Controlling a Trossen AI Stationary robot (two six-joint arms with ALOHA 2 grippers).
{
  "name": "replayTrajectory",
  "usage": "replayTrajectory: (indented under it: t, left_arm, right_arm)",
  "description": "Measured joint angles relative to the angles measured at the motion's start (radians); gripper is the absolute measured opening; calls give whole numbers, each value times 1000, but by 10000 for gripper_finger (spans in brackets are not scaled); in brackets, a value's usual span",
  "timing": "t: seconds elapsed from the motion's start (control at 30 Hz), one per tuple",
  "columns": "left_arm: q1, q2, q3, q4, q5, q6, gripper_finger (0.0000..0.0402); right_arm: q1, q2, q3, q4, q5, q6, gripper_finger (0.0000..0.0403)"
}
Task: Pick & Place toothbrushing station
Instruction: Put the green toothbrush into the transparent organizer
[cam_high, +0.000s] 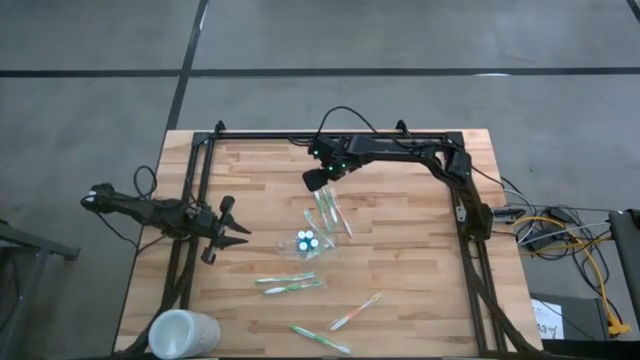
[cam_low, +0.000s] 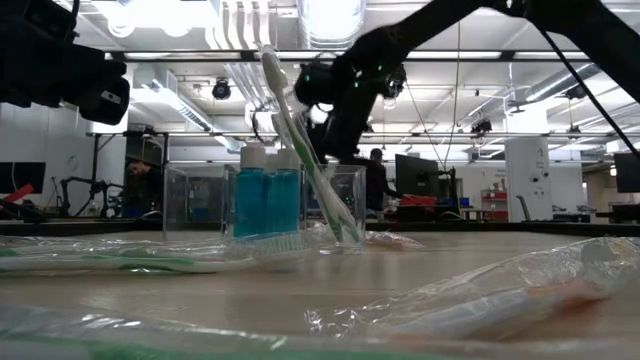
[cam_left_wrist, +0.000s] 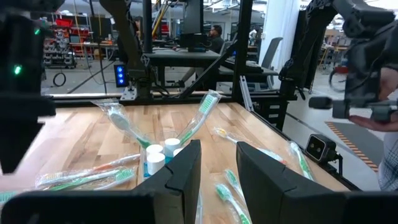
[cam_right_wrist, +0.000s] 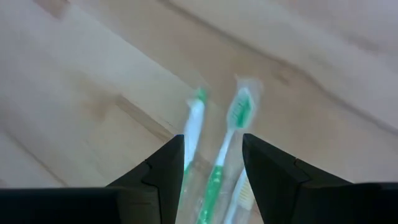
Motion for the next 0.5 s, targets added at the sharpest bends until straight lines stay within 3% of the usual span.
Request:
replayTrajectory:
  t: [0.2, 0.5]
  left_arm:
    - [0, 0, 0, 0, 0, 0, 108]
    - [0, 1, 0, 0, 0, 0, 108]
  right_arm:
    - [55, -64, -9, 23, 141, -67, 147]
    - [82, -104, -103, 12, 134, 56, 147]
